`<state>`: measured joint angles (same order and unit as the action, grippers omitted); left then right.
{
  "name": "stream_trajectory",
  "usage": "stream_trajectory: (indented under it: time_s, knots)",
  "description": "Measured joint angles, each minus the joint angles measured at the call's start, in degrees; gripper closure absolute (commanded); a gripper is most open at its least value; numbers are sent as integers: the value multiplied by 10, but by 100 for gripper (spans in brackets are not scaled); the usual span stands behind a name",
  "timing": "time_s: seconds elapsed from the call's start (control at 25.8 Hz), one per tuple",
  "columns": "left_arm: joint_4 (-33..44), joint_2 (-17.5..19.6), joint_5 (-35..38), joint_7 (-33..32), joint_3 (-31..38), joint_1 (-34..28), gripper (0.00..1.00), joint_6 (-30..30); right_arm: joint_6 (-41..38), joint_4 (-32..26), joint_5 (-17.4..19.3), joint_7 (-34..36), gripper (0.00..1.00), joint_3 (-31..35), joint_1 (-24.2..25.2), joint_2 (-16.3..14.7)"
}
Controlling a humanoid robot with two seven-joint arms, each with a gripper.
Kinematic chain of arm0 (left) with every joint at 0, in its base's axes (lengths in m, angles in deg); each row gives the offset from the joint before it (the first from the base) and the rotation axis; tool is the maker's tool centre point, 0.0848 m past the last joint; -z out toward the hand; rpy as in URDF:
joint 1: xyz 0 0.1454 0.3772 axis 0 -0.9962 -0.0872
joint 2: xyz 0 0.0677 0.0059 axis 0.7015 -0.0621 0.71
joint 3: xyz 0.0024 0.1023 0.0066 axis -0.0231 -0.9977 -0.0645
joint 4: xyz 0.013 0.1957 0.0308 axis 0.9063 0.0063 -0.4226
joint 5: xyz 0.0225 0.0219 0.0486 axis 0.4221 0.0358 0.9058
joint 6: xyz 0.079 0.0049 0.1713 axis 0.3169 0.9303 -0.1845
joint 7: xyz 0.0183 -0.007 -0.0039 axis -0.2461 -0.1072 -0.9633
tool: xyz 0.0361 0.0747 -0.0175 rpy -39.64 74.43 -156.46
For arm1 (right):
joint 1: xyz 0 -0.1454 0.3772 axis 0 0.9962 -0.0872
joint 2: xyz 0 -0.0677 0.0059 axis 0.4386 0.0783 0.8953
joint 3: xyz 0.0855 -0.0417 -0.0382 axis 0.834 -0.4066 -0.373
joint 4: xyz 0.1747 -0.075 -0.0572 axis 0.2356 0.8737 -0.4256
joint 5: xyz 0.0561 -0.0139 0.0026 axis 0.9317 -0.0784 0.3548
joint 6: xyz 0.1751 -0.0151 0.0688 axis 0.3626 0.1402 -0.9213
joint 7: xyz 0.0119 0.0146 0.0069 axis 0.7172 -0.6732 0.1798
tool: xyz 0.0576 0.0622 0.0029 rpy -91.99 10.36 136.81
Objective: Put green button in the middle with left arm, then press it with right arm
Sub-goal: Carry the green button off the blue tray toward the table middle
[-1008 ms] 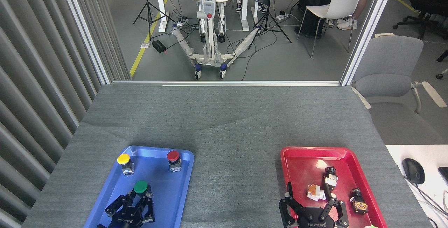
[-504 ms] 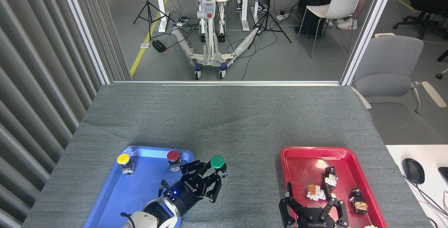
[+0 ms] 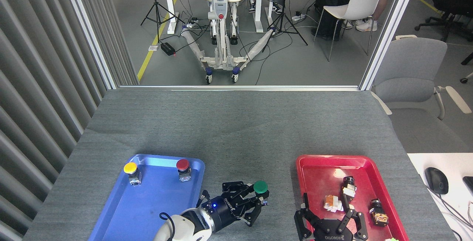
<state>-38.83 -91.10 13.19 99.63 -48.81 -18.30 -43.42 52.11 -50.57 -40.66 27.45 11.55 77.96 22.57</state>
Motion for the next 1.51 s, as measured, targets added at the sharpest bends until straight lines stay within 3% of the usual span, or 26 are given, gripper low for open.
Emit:
stream_trajectory:
  time_s: [0.47, 0.58, 0.66, 0.7, 0.85, 1.05, 1.32, 1.51]
  knots:
    - [-45, -3, 10, -9, -11, 1, 97, -13, 0, 3, 0, 1, 0, 0, 0, 0]
    - [-46, -3, 11, -6, -11, 0, 78, -14, 0, 3, 0, 2, 0, 0, 0, 0]
    - [-46, -3, 11, -4, -11, 0, 39, -15, 0, 3, 0, 2, 0, 0, 0, 0]
    - [-46, -3, 11, -4, -11, 0, 30, -15, 0, 3, 0, 2, 0, 0, 0, 0]
    - [-41, -3, 10, -3, -10, -4, 12, -21, 0, 3, 0, 2, 0, 0, 0, 0]
    - [8, -1, 9, -2, -8, -28, 10, -41, 0, 3, 0, 2, 0, 0, 0, 0]
    - [146, 22, 11, -8, -6, -81, 9, -99, -1, 3, 0, 3, 0, 0, 0, 0]
    - [185, 34, 12, -9, -6, -94, 10, -124, 0, 3, 0, 4, 0, 0, 0, 0]
